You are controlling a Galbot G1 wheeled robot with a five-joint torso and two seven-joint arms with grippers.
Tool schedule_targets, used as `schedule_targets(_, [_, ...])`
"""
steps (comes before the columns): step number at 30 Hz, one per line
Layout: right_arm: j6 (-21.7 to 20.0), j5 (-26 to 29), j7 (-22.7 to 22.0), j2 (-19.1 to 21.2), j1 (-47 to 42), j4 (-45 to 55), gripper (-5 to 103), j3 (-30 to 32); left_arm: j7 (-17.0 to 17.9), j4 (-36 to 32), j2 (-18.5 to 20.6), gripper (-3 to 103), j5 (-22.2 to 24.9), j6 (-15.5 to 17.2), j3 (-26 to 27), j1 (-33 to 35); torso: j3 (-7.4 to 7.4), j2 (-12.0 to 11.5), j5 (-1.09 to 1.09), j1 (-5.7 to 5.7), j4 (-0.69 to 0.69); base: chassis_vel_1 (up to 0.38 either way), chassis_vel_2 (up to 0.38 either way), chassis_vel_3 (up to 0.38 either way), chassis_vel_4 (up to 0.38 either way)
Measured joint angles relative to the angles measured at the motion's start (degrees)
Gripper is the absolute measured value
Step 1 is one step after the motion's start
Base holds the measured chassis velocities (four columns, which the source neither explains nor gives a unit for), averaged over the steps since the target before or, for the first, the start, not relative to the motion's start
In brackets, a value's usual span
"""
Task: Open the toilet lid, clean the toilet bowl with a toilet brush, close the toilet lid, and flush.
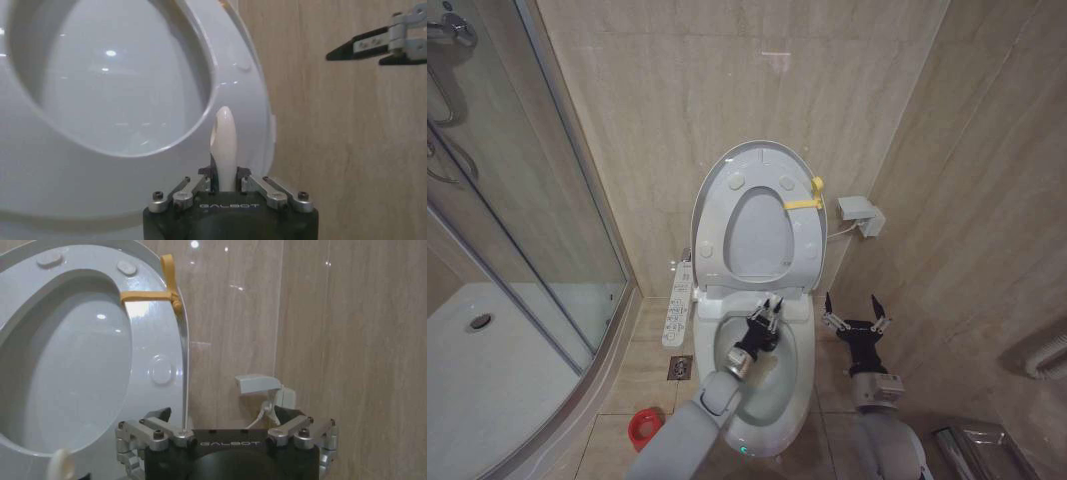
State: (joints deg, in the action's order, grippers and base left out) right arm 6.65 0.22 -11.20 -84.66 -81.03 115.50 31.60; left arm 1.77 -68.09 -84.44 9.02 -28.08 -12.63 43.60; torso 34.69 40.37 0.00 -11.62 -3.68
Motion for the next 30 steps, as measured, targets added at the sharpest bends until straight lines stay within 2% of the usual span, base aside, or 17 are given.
schedule_targets(6, [0.0,0.0,0.0,0.0,0.0,0.0,100,0.0,-0.5,4.0,-1.2,20,0.0,-1.6,-0.3,-0.5,0.0,0.0,0.0,0.0,0.0,0.0,0.0,0.0,0.0])
schedule_targets(9, [0.0,0.0,0.0,0.0,0.0,0.0,100,0.0,-1.5,7.9,0.0,20,-0.3,-3.7,-0.3,-1.2,-0.01,0.0,-0.01,0.0,0.01,0.0,0.0,0.0,0.0])
schedule_targets(12, [0.0,0.0,0.0,0.0,0.0,0.0,100,0.0,-1.6,10.4,1.0,20,-1.2,-4.1,0.1,-1.7,0.01,0.0,0.0,-0.01,0.05,0.0,0.0,0.0,0.0])
schedule_targets(17, [0.0,0.0,0.0,0.0,0.0,0.0,100,0.0,-1.2,8.0,0.9,20,-1.1,-3.9,0.3,-2.0,0.01,0.0,0.01,-0.01,0.01,0.0,0.0,0.0,0.0])
schedule_targets(20, [0.0,0.0,0.0,0.0,0.0,0.0,100,0.0,-0.6,1.7,0.1,20,-0.6,-2.0,-0.7,-0.9,0.0,0.0,0.0,0.0,-0.02,0.0,0.0,0.0,0.0])
schedule_targets(23, [0.0,0.0,0.0,0.0,0.0,0.0,100,0.0,-0.6,-0.6,-0.3,20,-0.4,-1.3,-1.7,0.0,0.0,0.0,0.0,0.0,-0.01,0.0,0.0,0.0,0.0])
schedule_targets(26, [0.0,0.0,0.0,0.0,0.0,0.0,100,0.0,-0.7,0.2,-0.6,20,-0.4,-1.4,-2.1,0.3,0.0,0.0,0.0,0.0,0.01,0.0,0.0,0.0,0.0])
schedule_targets(30, [0.0,0.0,0.0,0.0,0.0,0.0,100,0.0,-2.3,4.8,-0.8,20,-0.4,-3.5,-1.8,0.0,0.0,0.0,0.0,0.0,0.02,0.0,0.0,0.0,0.0])
